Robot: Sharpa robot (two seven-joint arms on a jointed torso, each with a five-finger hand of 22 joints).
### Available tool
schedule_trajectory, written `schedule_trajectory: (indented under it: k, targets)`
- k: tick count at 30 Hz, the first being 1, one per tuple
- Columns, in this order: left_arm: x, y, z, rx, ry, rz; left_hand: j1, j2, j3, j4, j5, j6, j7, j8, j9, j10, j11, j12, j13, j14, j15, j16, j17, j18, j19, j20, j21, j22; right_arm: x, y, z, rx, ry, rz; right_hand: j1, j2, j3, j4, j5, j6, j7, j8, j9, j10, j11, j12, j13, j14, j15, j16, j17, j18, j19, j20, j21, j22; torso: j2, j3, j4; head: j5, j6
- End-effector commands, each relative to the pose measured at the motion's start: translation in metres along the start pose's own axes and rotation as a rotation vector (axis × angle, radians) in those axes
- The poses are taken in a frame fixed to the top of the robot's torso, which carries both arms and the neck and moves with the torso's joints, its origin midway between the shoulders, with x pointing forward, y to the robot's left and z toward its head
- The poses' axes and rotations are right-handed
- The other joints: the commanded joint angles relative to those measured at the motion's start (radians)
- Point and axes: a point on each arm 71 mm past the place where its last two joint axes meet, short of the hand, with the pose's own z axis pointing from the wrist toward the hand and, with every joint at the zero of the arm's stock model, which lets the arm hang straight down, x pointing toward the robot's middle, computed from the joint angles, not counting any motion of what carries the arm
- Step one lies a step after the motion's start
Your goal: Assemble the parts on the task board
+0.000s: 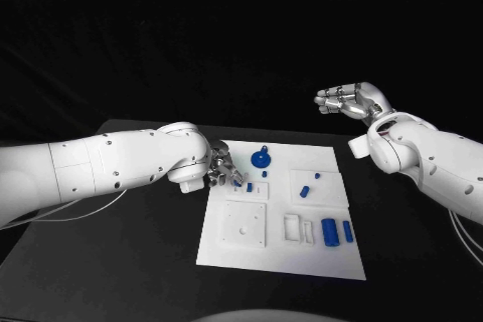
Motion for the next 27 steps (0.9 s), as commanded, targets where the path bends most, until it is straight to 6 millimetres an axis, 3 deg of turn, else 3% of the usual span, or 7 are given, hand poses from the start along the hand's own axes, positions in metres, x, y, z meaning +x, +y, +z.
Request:
schedule_trajectory:
  k: [1, 27]
  targets:
    - [0.0018, -0.0012, 0.0016, -0.004, 0.004, 0.034, 0.007, 0.006, 0.129, -0.124, 0.005, 0.033, -0.030, 0.007, 0.003, 0.048, -0.020, 0.006, -0.007, 0.004, -0.002, -0.003, -0.003, 0.009, 0.002, 0.006, 0.007, 0.019, 0.0022, 0.0010, 0.0000, -0.008, 0.019, 0.000, -0.002, 0.000, 0.004, 0.000, 0.002, -0.007, -0.001, -0.005, -0.001, -0.006, 0.000, -0.005, 0.000, -0.007, 0.000, -0.003, -0.001, 0.014, -0.006, 0.002, 0.002, -0.001, -0.001, 0.0004, 0.0006, -0.001, -0.001]
    - [0.0058, 0.0001, 0.0059, -0.022, 0.024, 0.107, 0.008, 0.008, 0.130, -0.126, 0.003, 0.031, -0.030, 0.007, 0.005, 0.048, -0.019, 0.008, -0.014, 0.002, -0.001, -0.004, -0.004, 0.012, 0.001, 0.008, 0.008, 0.019, 0.0046, -0.0017, -0.0011, -0.003, 0.024, 0.003, -0.002, 0.000, 0.005, 0.000, 0.002, -0.010, -0.001, -0.005, -0.002, -0.008, 0.001, -0.005, 0.000, -0.008, 0.001, -0.003, -0.001, 0.014, -0.007, 0.002, 0.002, -0.002, 0.000, 0.0003, 0.0005, 0.002, -0.006]
